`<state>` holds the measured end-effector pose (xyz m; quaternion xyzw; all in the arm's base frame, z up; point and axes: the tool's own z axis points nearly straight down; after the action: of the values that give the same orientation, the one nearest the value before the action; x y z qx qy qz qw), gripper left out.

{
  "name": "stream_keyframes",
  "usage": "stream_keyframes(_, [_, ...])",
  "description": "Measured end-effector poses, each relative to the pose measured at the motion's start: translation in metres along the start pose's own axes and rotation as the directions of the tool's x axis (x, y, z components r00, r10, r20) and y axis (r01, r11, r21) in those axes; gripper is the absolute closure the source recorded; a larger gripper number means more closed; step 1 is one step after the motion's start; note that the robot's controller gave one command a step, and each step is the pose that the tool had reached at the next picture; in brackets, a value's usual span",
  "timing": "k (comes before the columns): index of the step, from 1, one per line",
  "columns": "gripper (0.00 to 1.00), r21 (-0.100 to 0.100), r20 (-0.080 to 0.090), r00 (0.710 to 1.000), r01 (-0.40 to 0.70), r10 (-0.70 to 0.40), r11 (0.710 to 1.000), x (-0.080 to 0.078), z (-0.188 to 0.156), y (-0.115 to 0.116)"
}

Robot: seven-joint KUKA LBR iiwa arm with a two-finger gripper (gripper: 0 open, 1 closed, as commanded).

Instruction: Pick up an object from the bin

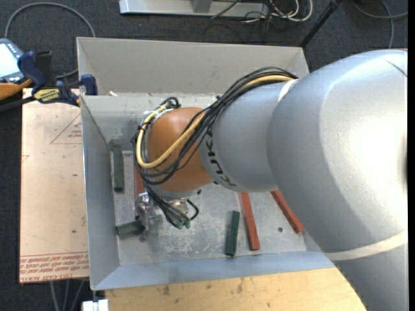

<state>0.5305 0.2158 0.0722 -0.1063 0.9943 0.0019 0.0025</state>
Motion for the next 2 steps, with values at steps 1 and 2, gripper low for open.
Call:
stream_keyframes(1, [1.00, 0.000, 0.000, 1.000, 0.000, 0.000, 1.000, 0.000, 0.000, 0.000])
stream_keyframes(2, [1.00, 0.005, -0.003, 1.000, 0.011, -0.011, 1.000, 0.041, 0.000, 0.024])
